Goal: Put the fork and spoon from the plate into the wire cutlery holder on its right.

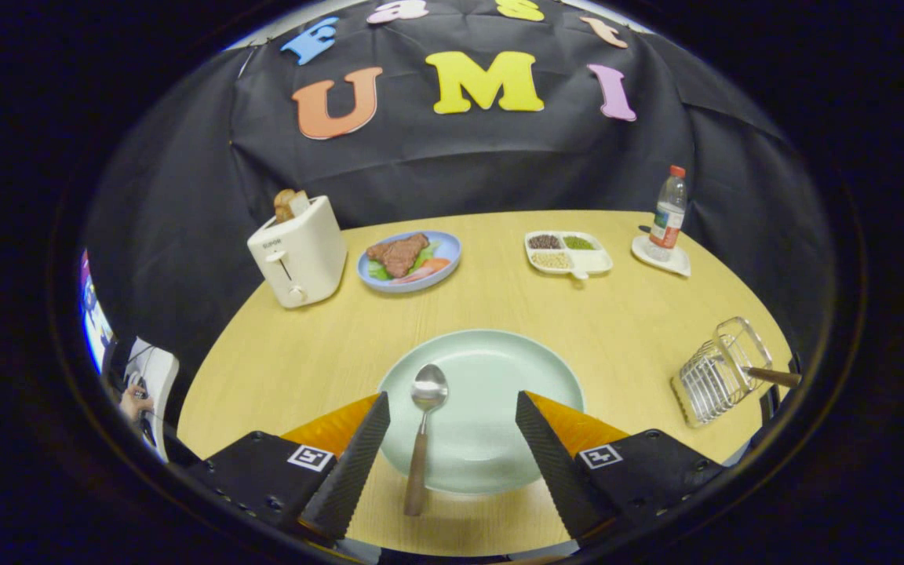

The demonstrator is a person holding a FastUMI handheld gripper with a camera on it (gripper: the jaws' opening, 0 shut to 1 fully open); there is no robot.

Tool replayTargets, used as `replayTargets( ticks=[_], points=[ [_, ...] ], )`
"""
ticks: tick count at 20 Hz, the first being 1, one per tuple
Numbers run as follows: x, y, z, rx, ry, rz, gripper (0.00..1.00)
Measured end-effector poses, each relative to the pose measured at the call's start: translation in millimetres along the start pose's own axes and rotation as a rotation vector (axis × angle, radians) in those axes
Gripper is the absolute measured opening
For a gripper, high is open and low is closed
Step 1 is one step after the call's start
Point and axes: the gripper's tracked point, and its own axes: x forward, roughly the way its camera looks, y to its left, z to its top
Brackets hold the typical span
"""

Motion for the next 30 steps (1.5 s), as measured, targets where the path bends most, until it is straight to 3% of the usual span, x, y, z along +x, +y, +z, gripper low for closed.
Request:
replayTargets(
  ticks=[7,13,17,22,23,30],
  points=[
    [27,6,-26,-0.014,0.131,-0.018,0.97],
    [37,11,-40,-0.028,0.216,-0.022,0.86],
    [44,16,-50,-0.002,0.292,0.006,0.69],
    [45,23,-55,-0.037,0.339,0.019,0.30],
    [51,22,-57,-0.042,0.334,0.017,0.11],
    [38,16,-52,-0.073,0.334,0.000,0.01]
  ],
)
